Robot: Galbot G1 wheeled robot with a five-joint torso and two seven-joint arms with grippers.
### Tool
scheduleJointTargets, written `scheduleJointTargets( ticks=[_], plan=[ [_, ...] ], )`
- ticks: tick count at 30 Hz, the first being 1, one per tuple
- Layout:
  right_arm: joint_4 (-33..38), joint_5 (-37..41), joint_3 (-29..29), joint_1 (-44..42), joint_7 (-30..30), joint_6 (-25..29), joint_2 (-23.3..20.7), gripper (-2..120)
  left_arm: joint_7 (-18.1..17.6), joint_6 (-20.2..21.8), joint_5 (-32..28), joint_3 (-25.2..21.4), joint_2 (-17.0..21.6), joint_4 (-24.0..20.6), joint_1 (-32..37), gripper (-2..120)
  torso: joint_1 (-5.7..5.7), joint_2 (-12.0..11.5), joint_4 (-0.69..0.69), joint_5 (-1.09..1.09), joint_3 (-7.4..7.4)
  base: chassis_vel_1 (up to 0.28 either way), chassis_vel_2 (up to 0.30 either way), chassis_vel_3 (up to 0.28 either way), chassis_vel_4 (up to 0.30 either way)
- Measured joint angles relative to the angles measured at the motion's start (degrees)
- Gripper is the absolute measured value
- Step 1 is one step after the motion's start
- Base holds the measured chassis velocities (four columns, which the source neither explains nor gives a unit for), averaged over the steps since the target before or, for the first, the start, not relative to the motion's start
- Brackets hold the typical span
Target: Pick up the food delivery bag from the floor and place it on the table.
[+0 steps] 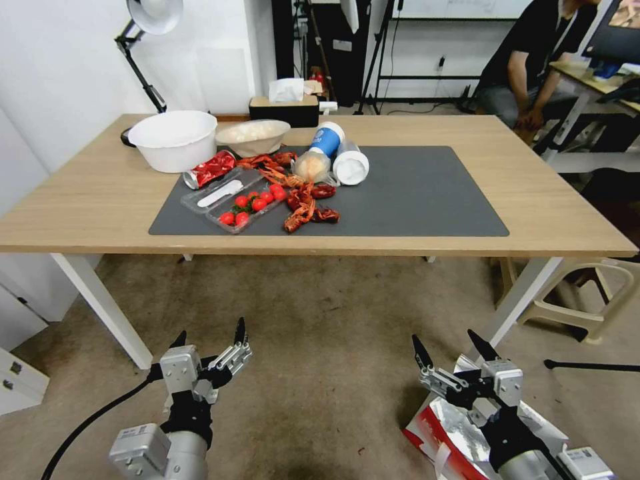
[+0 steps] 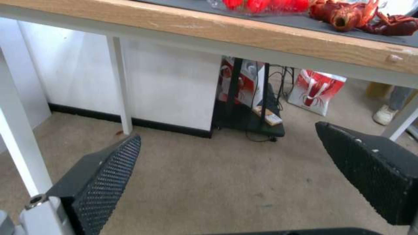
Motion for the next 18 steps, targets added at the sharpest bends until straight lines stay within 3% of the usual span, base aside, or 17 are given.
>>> scheduleJointTargets(
  ticks=[18],
  plan=[
    [-0.31,0.01,0.12,0.11,-0.57,0.37,0.16,100,-0.03,-0.15,0.31,0.18,-0.31,0.0,0.06,100,-1.49,-3.63,0.0,0.0,-2.17,0.0,0.0,0.0,0.0]
  ],
)
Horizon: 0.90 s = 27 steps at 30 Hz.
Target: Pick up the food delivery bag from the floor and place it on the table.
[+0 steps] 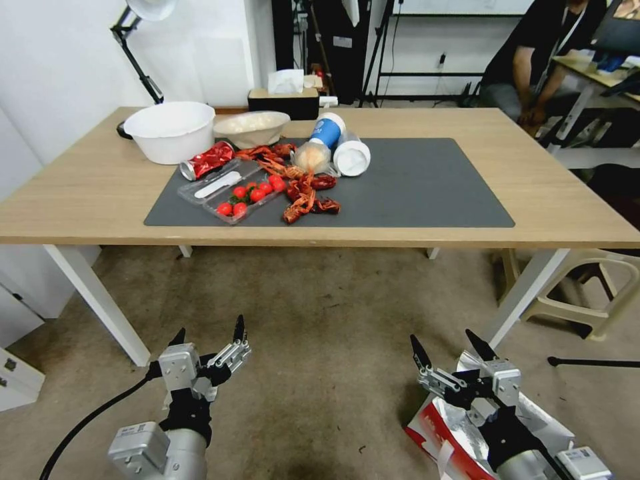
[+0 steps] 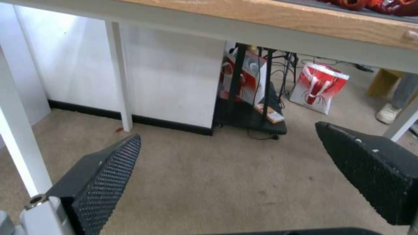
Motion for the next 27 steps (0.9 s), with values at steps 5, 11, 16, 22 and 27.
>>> scheduleJointTargets(
  ticks=[5,11,16,22,27],
  plan=[
    [-0.21,-0.11,-0.18,0.16,-0.02,0.15,0.24,100,-0.11,-0.16,-0.03,0.02,0.1,0.0,0.03,100,-0.39,-1.05,0.0,0.0,-0.65,0.0,0.0,0.0,0.0],
    [-0.57,-0.24,-0.23,0.28,-0.02,0.59,0.34,100,-0.15,-0.18,-0.09,-0.06,0.31,0.0,-0.19,100,-0.96,-2.47,0.0,0.0,-1.49,0.0,0.0,0.0,0.0],
    [-0.77,-0.23,-0.22,0.4,-0.03,0.79,0.32,100,-0.15,-0.18,-0.11,-0.13,0.34,0.0,-0.4,100,-1.49,-3.89,0.0,0.0,-2.38,0.0,0.0,0.0,0.0],
    [-1.01,-0.06,-0.17,0.58,-0.04,0.88,0.11,100,-0.15,-0.18,-0.11,-0.15,0.19,0.0,-0.48,100,-2.0,-5.24,0.0,0.0,-3.21,0.0,0.0,0.0,0.0],
    [-1.22,0.29,-0.06,0.65,-0.07,1.07,-0.25,100,-0.11,-0.18,0.13,-0.08,-0.22,0.0,-0.21,100,-2.51,-6.54,0.0,0.0,-4.02,0.0,0.0,0.0,0.0]
  ],
)
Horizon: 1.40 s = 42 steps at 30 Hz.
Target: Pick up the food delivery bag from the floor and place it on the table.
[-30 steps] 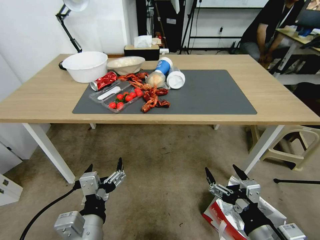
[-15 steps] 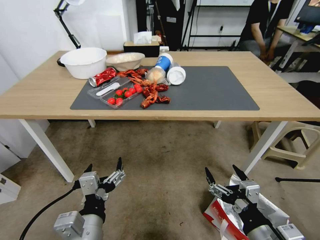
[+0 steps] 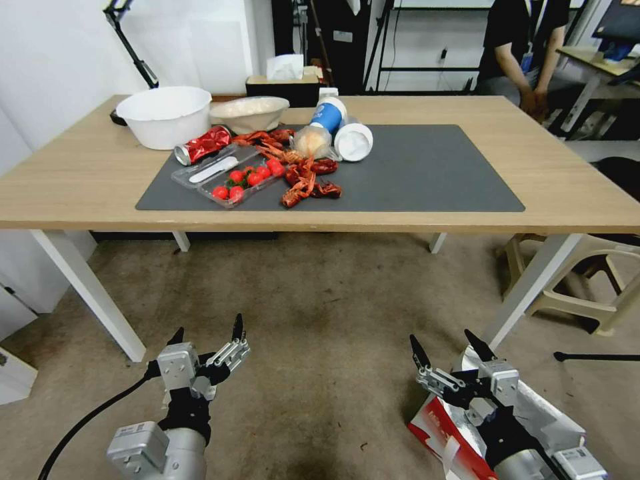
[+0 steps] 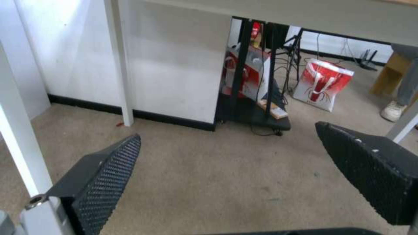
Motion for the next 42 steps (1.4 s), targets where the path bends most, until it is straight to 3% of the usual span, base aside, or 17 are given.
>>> scheduleJointTargets(
  ticks=[10,42],
  plan=[
    [-0.3,0.66,0.32,-0.06,0.02,0.53,-0.96,100,0.02,-0.58,0.54,0.4,-0.81,0.0,0.77,100,-1.24,-3.32,0.0,0.0,-2.08,0.0,0.0,0.0,0.0],
    [-0.38,0.54,1.15,0.51,-0.54,0.28,-1.05,100,0.8,-1.2,0.4,0.36,-0.27,0.0,0.37,100,-3.71,-10.4,0.0,0.0,-6.68,0.0,0.0,0.0,0.0]
  ],
)
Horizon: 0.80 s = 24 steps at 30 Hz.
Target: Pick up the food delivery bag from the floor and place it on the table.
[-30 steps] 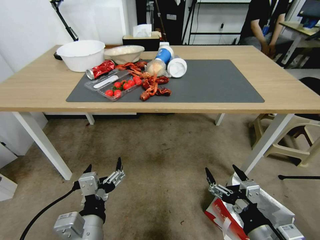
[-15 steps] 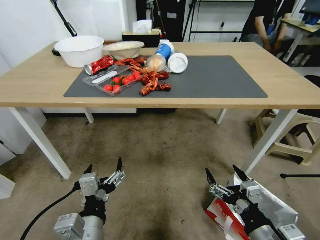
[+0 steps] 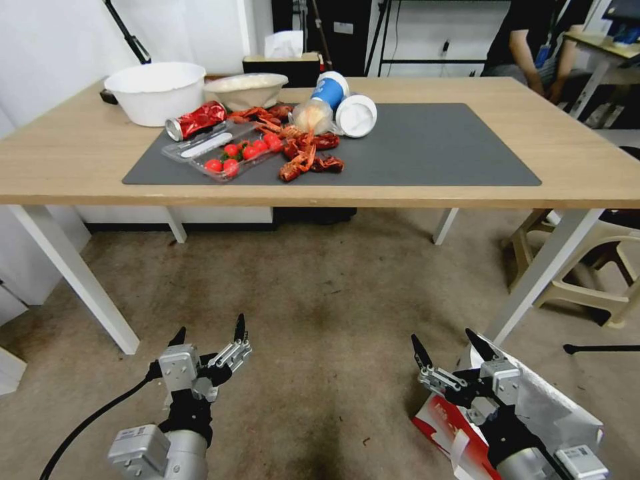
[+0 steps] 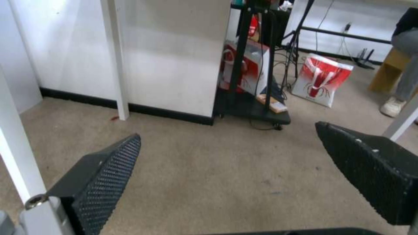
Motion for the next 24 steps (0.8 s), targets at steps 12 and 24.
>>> scheduleJointTargets(
  ticks=[12,24],
  plan=[
    [0.08,-0.02,0.14,-0.13,-0.05,-0.1,-0.21,100,0.01,-0.38,-0.23,0.27,-0.11,0.06,-0.36,100,-0.75,-2.73,0.0,0.0,-2.0,0.0,0.0,0.0,0.0],
    [0.09,0.09,0.15,-0.04,-0.05,-0.09,-0.05,100,0.03,-0.63,-0.19,0.3,-0.23,0.16,-0.28,100,-1.55,-5.61,0.0,0.0,-4.06,0.0,0.0,0.0,0.0]
  ],
)
